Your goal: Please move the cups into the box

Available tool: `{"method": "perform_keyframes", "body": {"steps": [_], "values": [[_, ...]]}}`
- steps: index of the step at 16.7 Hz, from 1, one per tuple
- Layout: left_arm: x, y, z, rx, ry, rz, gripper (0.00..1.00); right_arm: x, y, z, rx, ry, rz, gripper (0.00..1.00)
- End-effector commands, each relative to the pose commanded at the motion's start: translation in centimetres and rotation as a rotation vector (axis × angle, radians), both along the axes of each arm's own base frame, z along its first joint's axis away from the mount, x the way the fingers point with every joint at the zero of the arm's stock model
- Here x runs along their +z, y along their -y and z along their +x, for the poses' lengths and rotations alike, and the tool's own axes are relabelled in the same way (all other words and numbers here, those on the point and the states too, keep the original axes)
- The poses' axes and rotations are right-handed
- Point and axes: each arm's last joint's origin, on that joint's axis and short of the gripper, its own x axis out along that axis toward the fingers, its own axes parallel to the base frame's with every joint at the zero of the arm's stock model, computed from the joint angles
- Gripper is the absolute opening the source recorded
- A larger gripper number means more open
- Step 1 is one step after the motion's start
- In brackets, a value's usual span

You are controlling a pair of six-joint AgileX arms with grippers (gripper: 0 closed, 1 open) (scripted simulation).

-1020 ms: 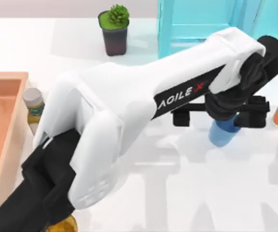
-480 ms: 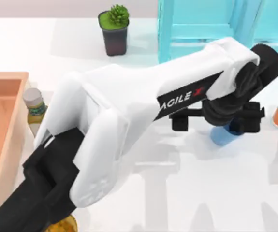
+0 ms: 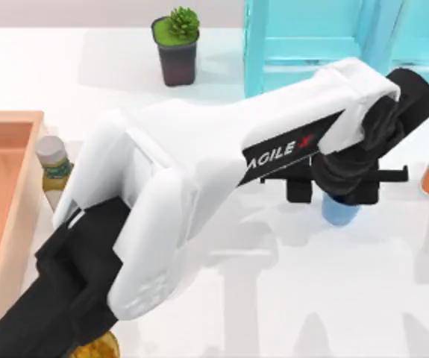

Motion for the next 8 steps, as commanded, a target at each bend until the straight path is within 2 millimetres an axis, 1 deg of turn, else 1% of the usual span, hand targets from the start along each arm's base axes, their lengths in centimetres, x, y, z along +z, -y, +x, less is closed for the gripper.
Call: {"method": "perform_keyframes", "body": {"steps": [3, 4, 8], "values": [[0.0, 0.0, 0.0, 0.0, 0.0, 0.0, 0.02, 0.0, 0.0, 0.0, 0.0, 0.0, 0.0, 1.0], [0.0, 0.0, 0.0, 0.0, 0.0, 0.0, 0.0, 0.0, 0.0, 0.0, 0.0, 0.0, 0.0, 1.0], [0.0, 0.0, 0.0, 0.0, 0.0, 0.0, 0.0, 0.0, 0.0, 0.0, 0.0, 0.0, 0.0, 1.0]]}}
